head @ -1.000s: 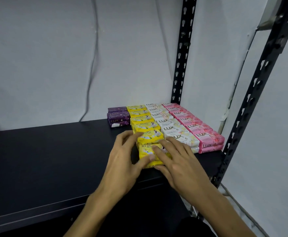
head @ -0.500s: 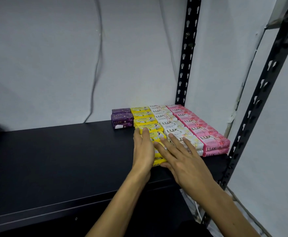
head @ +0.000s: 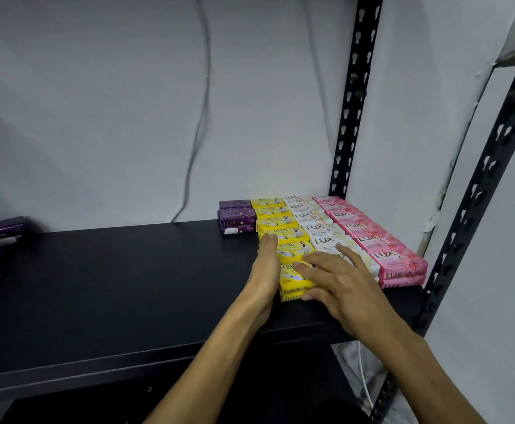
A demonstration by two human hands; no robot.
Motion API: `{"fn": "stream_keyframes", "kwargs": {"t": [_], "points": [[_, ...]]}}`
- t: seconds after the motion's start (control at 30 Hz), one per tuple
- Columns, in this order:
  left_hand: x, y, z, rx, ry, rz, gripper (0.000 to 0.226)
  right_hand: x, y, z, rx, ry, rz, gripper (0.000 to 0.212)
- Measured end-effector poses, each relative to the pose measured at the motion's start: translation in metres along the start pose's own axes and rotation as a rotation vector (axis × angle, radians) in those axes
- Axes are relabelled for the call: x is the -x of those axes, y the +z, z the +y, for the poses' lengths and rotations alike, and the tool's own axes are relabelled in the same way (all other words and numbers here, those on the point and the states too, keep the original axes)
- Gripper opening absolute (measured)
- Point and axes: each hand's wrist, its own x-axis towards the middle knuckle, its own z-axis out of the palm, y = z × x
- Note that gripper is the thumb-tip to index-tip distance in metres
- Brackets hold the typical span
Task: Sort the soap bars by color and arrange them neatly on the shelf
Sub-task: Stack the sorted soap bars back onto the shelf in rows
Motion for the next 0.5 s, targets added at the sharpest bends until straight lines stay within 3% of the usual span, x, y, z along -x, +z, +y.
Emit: {"fn": "stream_keyframes", "kwargs": {"t": [0.13,0.37,0.5], "points": [[0.001,0.005,0.002,-0.047,-0.004,-0.036,0.113,-0.003,-0.002,0.0,-0.023,0.014,-0.072,0.046],[0.037,0.023,0.032,-0.131,0.086,0.037,0.061,0.002,-0.004,-0.002,-0.056,0.046,-0.092,0.051],[0.03,0.022,0.026,-0.143,0.108,0.026,0.061,0.006,-0.004,-0.006,-0.047,0.077,-0.156,0.055]]}}
